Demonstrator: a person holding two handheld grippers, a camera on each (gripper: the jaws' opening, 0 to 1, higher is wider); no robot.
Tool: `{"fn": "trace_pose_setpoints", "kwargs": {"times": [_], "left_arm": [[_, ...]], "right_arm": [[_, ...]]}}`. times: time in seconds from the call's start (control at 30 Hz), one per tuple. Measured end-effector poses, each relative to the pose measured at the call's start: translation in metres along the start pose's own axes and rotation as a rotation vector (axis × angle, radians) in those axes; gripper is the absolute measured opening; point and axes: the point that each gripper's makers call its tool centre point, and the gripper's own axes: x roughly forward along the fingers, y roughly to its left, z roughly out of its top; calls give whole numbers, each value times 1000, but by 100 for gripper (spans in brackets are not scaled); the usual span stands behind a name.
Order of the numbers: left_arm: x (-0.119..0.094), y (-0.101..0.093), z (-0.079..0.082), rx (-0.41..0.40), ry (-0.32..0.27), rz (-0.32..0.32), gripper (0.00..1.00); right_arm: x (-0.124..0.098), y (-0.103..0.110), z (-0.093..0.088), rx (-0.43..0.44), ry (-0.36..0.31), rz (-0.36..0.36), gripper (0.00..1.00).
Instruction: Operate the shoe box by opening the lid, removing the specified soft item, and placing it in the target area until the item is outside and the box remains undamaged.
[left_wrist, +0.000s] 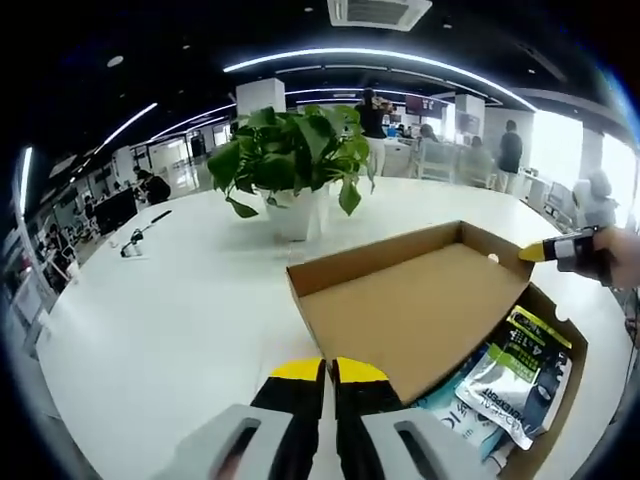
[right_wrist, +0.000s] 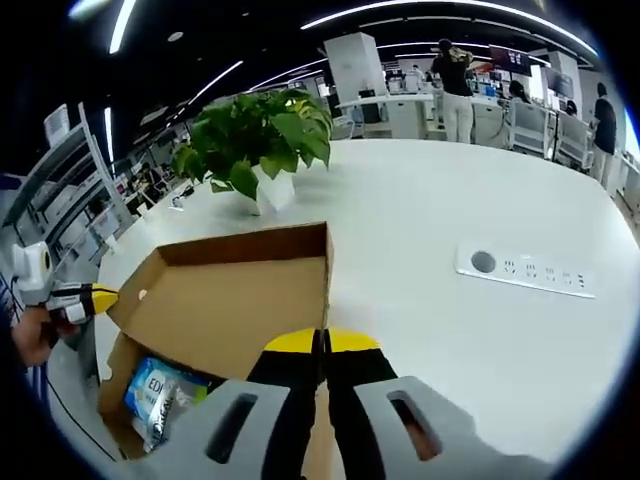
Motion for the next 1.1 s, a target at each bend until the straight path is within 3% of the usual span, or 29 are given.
{"fn": "trace_pose_setpoints", "kwargs": {"times": [0.2,0.57,1.1], "left_arm": [[8,3,0,-6,10,-6,0],[4,-2,-4,2,19,-18,0],[-26,-9,-3,-32,-36,-42,0]], "right_arm": [[1,-1,-8,10,28,4,0],[-5,-1,-12,3,50,11,2],[-45,-14,-25,71,23,23,7]]}}
